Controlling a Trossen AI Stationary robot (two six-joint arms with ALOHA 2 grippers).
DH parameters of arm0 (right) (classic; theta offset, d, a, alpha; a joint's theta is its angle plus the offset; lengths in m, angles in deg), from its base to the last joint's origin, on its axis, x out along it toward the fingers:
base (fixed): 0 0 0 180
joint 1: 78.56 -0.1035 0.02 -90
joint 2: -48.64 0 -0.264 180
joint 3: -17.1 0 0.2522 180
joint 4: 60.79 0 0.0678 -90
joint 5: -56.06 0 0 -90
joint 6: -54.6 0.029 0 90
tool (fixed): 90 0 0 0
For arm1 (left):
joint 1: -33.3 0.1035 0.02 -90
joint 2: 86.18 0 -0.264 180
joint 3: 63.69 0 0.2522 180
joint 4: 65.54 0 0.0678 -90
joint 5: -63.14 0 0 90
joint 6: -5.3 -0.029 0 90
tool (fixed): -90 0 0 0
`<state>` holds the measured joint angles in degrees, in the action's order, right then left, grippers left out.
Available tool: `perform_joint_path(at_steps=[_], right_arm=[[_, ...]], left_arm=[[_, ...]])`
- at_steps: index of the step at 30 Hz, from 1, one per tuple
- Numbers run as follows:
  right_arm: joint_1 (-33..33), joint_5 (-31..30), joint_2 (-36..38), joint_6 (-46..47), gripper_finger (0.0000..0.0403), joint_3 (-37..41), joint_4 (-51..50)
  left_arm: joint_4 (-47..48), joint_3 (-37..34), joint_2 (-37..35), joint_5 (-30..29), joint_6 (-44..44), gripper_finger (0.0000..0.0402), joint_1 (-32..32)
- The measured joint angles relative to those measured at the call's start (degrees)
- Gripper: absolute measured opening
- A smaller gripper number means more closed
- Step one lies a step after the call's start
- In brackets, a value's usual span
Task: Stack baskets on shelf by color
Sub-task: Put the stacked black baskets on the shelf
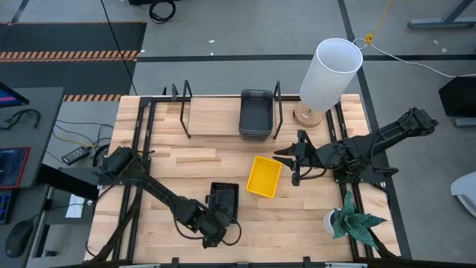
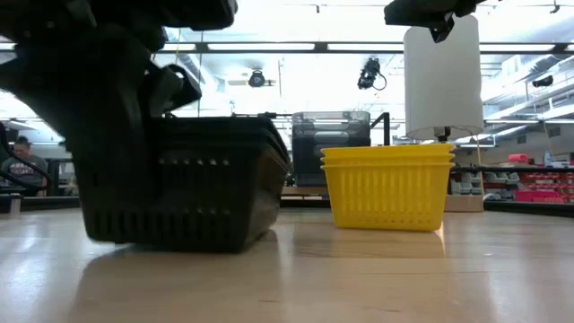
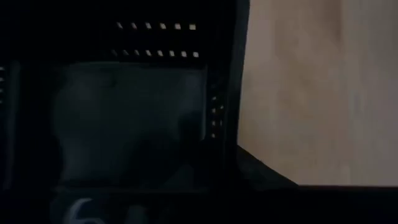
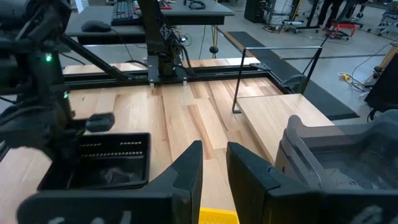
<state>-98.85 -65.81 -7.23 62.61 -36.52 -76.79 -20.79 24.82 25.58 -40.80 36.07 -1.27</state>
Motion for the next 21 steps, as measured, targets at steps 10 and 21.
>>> perform_joint_path(at_steps=[10, 21], right_arm=[[0.0, 0.0, 0.0, 0.0, 0.0077, 0.0, 0.03], [0.0, 0.0, 0.0, 0.0, 0.0077, 0.0, 0.05]], left_arm=[[15.26, -0.16, -5.42, -2.74, -4.88, 0.0015, 5.55], [18.88, -0.15, -12.64, -6.12, -17.99, 0.0015, 18.59]])
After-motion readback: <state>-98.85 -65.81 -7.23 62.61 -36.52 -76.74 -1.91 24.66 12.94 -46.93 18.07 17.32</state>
